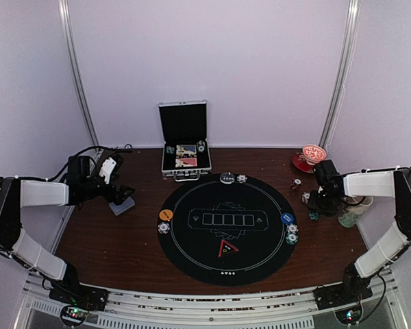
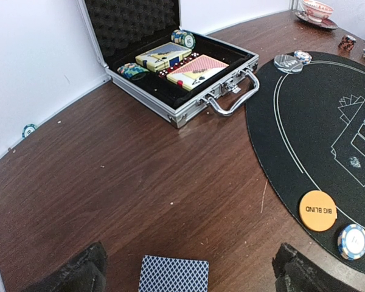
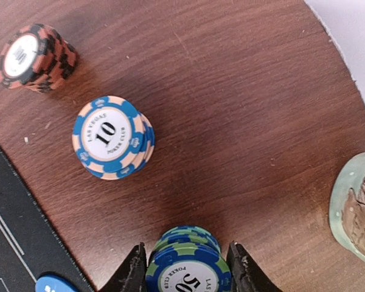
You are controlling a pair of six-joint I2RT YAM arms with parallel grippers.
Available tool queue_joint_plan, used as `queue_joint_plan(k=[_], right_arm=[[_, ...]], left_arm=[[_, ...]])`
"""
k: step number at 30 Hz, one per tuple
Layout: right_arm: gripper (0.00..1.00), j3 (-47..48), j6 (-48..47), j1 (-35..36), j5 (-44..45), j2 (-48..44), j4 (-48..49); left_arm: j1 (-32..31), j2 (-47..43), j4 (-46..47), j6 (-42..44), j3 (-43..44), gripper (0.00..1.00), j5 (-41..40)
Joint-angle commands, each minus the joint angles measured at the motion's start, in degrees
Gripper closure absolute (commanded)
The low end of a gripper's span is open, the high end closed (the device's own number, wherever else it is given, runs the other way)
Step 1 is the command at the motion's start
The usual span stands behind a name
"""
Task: Distribute texas hold em gaming equipment
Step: Pick up the pile of poker chips from the pile of poker chips, then place the poker chips pile in the big blind area.
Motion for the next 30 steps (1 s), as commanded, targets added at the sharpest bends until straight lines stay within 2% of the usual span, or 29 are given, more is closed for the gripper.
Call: queue_joint_plan(k=[1,8,13,21,30], right_arm=[[0.71,1.99,0.05,2.43,2.92,-3.93,-2.09],[0.72,8.64,3.12,13.50,5.35,-5.37,-5.16],[0.72,15.64,6.00,24.69,6.11,-1.16,-5.05],[0.72,30.06,6.35,42.11,5.71,15.14,-2.93],[0.72,51.10,4.01,53.32,1.58,35.46,-4.30]], left_arm=[[0.19,0.86,2.01,-0.33,0.37,0.02,0.22],[0.25,0.86,2.09,-0.39,0.44,0.02,-0.03],[0.19,0.60,2.09,-0.46,0.36,0.02,-0.21],[0.20,0.43,2.48,-0.51,0.24,0.02,-0.63],[0.19,0.47,3.05,-0.62,0.11,0.02,-1.34]])
